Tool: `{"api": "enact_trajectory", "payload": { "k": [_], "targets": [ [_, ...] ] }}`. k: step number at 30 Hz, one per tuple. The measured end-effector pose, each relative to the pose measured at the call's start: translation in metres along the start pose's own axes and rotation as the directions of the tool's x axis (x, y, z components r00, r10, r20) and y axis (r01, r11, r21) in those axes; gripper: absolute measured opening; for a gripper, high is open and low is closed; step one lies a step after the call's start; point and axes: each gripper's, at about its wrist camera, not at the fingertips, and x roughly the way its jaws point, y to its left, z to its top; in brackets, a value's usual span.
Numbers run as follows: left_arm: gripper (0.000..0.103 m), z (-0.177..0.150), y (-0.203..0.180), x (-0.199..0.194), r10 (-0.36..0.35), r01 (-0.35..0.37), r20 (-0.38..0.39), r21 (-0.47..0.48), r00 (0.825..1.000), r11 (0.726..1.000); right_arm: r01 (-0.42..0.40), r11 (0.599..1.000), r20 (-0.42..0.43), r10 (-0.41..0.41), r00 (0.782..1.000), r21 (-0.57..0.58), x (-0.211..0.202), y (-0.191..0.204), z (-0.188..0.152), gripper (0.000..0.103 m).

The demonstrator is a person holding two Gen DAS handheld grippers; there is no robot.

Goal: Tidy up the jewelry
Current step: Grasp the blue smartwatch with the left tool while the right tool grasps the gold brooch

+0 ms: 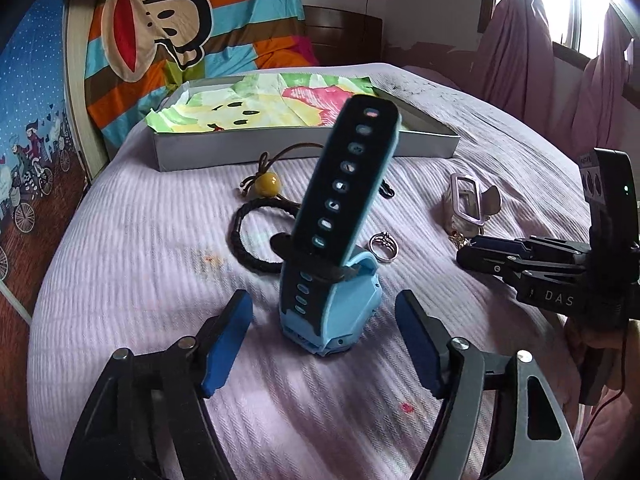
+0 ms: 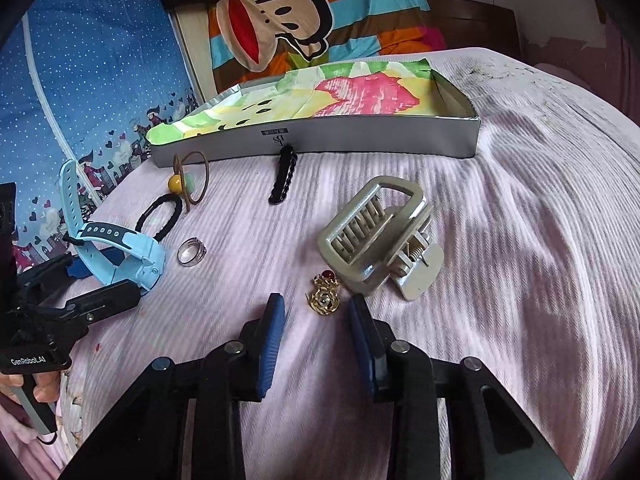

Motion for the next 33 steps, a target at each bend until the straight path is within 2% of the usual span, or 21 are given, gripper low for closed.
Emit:
{"api": "enact_trajectory", "payload": {
  "k": [4,22,25,27,33],
  "targets": [
    [0.046,-0.001,-0.005,0.007,-0.004,0.004,-0.01,0.024,1.0,1.0,-0.006,1.0,-0.006,0.006,1.0,-0.005,0.001,0.002,0.0,0.012],
    [0.045,-0.02,-0.015,-0.001,0.021,-0.023,0.048,0.043,0.999,0.999,-0.013,1.0,0.001,0.013,1.0,-0.018,0.0,0.006,-0.002,0.005],
    [0.045,-0.02,-0.016,-0.001,0.023,-0.025,0.047,0.046,0.999,0.999,-0.008,1.0,-0.008,0.008,1.0,-0.018,0.001,0.006,-0.002,0.007],
    [0.045,-0.021,-0.016,-0.001,0.022,-0.024,0.047,0.044,0.999,0.999,-0.01,1.0,-0.015,0.01,1.0,-0.017,0.003,0.005,-0.002,0.012],
    [0.045,-0.021,-0.016,-0.001,0.028,-0.031,0.05,0.047,0.998,0.998,-0.021,1.0,-0.032,0.02,0.999,-0.016,0.01,0.002,0.004,0.013]
  ]
}}
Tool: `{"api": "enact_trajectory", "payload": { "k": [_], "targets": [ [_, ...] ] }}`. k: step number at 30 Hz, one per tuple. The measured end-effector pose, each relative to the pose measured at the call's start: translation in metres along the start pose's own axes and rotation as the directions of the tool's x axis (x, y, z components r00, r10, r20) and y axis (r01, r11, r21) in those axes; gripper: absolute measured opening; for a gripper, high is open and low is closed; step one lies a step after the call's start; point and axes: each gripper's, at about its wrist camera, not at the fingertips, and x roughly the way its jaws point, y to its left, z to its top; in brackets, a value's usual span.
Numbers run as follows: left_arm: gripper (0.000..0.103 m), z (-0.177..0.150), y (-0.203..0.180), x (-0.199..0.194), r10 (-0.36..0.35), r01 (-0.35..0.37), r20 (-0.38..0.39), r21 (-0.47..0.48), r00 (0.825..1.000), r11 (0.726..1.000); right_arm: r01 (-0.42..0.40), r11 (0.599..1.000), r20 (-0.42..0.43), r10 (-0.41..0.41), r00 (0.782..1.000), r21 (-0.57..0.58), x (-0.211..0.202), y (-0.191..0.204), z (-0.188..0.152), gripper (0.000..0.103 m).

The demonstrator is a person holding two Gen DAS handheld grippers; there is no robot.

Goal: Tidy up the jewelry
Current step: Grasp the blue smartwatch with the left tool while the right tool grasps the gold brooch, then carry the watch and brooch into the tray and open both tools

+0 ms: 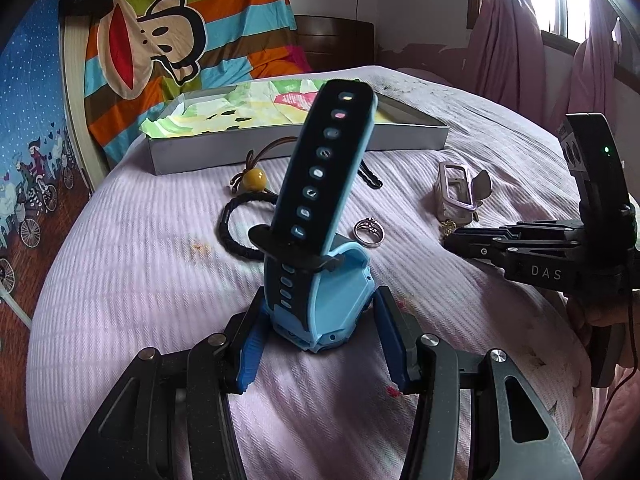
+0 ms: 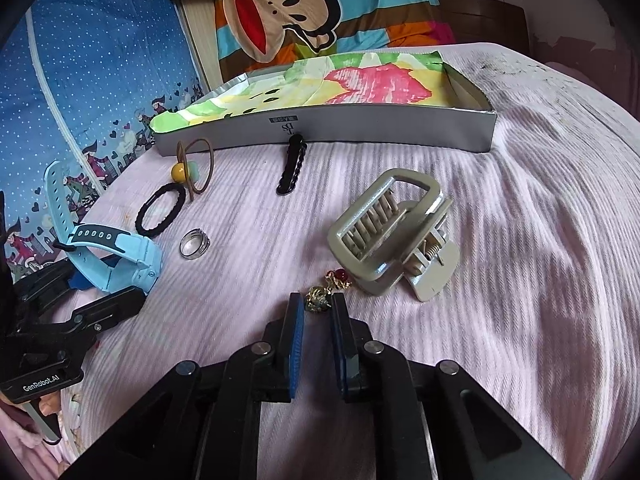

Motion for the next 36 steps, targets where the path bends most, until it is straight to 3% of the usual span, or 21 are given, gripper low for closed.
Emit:
{"api": "enact_trajectory", "payload": {
  "k": [9,19,30,36],
  "targets": [
    [0.045,-0.003,-0.004,-0.006,0.011,-0.01,0.035,-0.026,0.999,1.0,-0.016,1.0,0.027,0.017,0.999,-0.009,-0.008,0.004,-0.003,0.013],
    [0.045,0.005,-0.01,-0.033,0.044,-0.039,0.143,-0.036,0.989,0.999,-0.014,0.995,0.168,0.029,0.985,-0.095,-0.034,0.026,0.0,0.013],
    [0.045,0.085,0.006,-0.039,0.094,-0.077,0.205,-0.09,0.974,0.993,-0.015,0.996,0.314,0.044,0.948,-0.093,-0.036,0.015,0.073,0.013],
    [0.045,0.133,0.032,-0.008,0.11,-0.085,0.16,-0.155,0.981,0.984,-0.011,0.995,0.326,0.044,0.944,-0.103,-0.019,0.004,0.107,0.013]
  ]
}}
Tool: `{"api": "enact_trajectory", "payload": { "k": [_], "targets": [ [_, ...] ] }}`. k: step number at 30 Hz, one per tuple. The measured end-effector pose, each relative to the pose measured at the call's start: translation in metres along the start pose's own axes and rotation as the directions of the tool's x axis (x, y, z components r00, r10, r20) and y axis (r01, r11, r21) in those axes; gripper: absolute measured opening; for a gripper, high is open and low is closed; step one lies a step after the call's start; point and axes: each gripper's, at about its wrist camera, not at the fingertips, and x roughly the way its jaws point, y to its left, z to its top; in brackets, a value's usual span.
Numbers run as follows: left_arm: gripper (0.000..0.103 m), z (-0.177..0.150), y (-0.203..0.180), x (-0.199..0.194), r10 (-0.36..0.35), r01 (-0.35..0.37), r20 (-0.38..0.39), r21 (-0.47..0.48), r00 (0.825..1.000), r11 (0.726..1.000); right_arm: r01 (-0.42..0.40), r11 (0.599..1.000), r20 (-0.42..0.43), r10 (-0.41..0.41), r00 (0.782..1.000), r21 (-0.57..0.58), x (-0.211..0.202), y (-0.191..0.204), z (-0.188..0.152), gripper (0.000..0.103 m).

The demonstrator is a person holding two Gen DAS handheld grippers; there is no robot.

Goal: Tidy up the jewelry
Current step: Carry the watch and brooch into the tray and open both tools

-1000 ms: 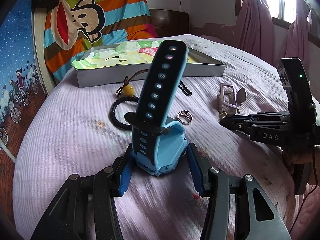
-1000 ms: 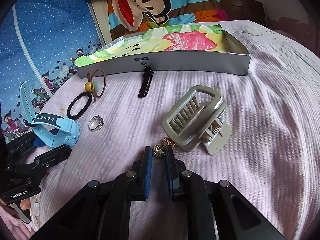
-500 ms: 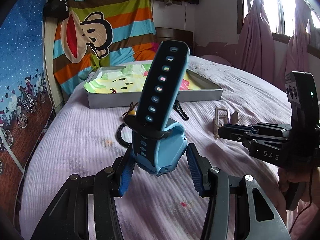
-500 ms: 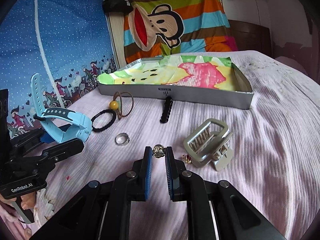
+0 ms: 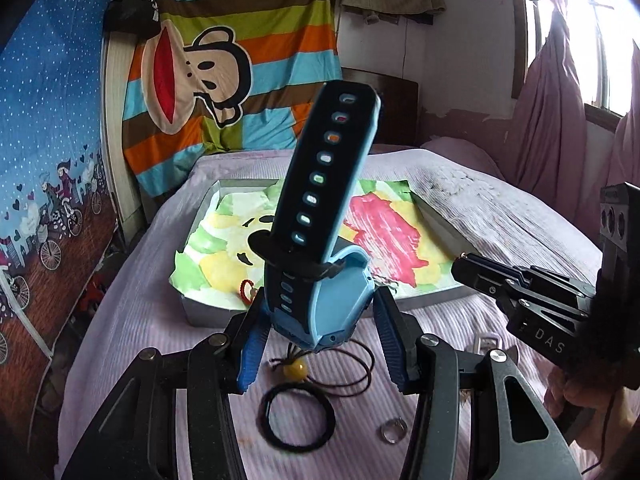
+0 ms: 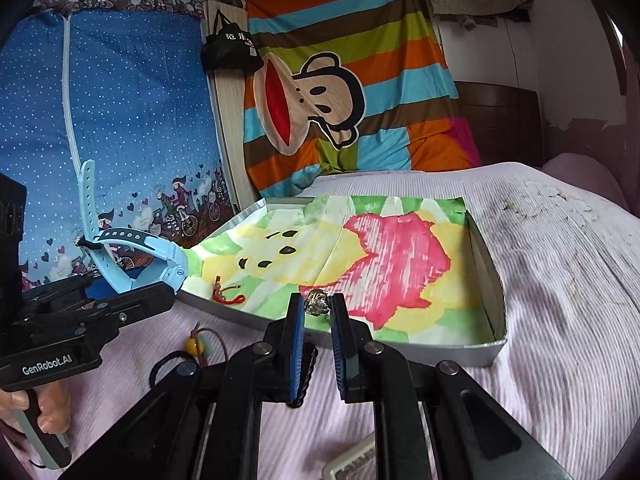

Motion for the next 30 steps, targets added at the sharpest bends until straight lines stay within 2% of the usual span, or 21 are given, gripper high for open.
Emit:
{"api": "enact_trajectory", "payload": {
  "k": [7,10,18,28,29,30],
  "targets": [
    [0.045,0.021,0.016,0.056,0.021,-0.03,-0.126,-0.072,0.992,0.997,0.025,0.999,-0.108,-0.021,0.994,0.035,0.038,-0.025,0.001,0.013],
    [0.045,0.019,0.016,0.072,0.045,-0.06,-0.175,-0.08,0.984,0.995,0.032,0.999,-0.169,-0.025,0.985,0.042,0.052,-0.031,-0.003,0.013],
    [0.045,-0.001,0.012,0.097,0.066,-0.088,-0.288,-0.063,0.955,0.994,0.028,0.999,-0.213,-0.017,0.977,0.045,0.065,-0.033,0.002,0.013],
    [0.046,-0.001,0.015,0.099,0.081,-0.094,-0.288,-0.03,0.954,0.995,0.026,0.999,-0.257,-0.014,0.966,0.044,0.068,-0.034,-0.002,0.013],
    [0.046,-0.001,0.015,0.098,0.085,-0.096,-0.285,-0.025,0.955,0.995,0.022,0.999,-0.258,-0.009,0.966,0.045,0.068,-0.035,-0.003,0.015],
    [0.046,-0.002,0.015,0.097,0.09,-0.099,-0.283,-0.016,0.955,0.995,0.022,0.999,-0.257,-0.009,0.966,0.047,0.067,-0.036,-0.002,0.02]
  ]
}}
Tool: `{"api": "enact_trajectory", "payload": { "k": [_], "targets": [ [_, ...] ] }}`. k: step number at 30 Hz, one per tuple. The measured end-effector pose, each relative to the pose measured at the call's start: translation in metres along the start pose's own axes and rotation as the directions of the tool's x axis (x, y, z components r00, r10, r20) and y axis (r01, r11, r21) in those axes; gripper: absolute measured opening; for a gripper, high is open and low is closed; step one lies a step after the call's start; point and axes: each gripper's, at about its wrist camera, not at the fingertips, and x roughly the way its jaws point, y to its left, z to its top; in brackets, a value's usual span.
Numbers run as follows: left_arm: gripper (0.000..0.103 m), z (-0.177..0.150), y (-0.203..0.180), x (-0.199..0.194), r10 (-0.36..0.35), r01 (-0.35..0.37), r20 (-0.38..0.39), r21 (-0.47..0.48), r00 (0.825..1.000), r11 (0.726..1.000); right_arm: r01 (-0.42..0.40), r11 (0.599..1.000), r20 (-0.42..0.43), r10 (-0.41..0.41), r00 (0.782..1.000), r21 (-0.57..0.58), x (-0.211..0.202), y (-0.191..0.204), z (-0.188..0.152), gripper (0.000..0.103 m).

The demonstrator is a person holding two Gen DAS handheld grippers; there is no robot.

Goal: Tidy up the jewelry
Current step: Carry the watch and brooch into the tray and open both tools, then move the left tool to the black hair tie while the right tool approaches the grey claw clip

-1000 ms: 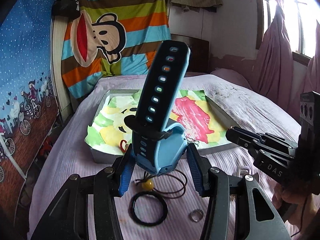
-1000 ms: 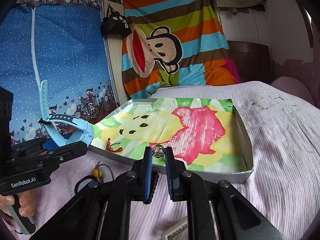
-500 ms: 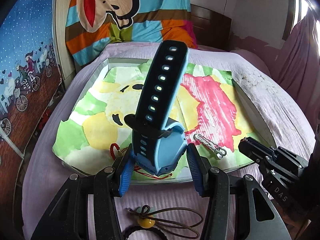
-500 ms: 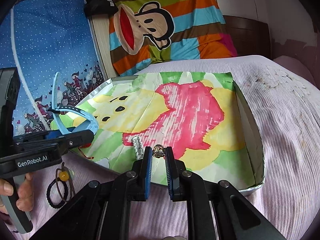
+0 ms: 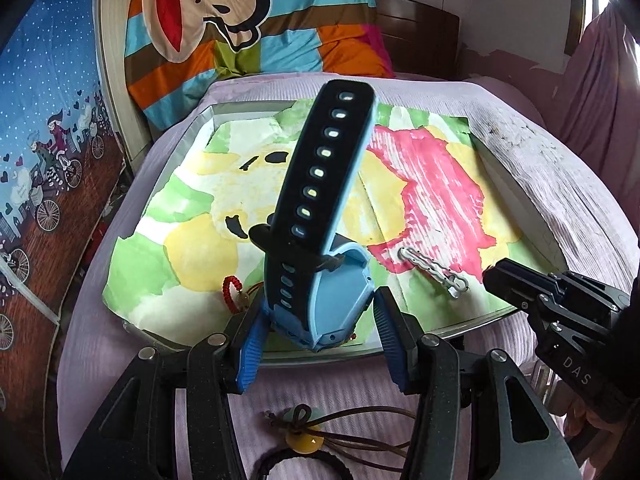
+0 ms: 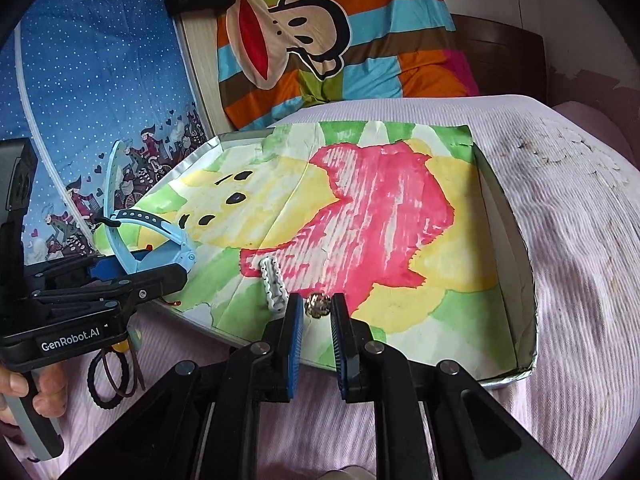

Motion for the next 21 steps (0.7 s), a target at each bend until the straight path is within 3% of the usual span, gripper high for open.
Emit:
{"api": "enact_trajectory", "payload": {
  "k": [3,7,11,15,21],
  "targets": [
    [0.046,-0.002,-0.001,-0.003,0.008,-0.008,0.01,0.019,1.0,1.0,-0.008,1.0,0.014,0.008,1.0,0.011,-0.004,-0.004,0.0,0.042],
    [0.046,-0.003,0.004,-0.012,-0.02,0.02,0.037,-0.004,0.999,1.0,0.011,1.0,0.052,-0.011,0.999,0.0,-0.013,-0.003,-0.001,0.045],
    [0.046,-0.006,0.01,-0.028,-0.041,0.043,0.079,-0.02,0.996,0.999,0.027,1.0,0.125,-0.026,0.992,-0.009,-0.032,-0.002,-0.002,0.058],
    [0.066,-0.014,0.015,-0.053,-0.05,0.06,0.164,-0.052,0.985,0.997,0.051,0.999,0.223,-0.046,0.974,-0.016,-0.059,0.002,-0.005,0.075],
    [0.082,-0.026,0.019,-0.097,-0.04,0.065,0.289,-0.078,0.957,0.995,0.053,0.999,0.343,-0.052,0.938,0.007,-0.097,0.011,-0.015,0.1]
  ]
}}
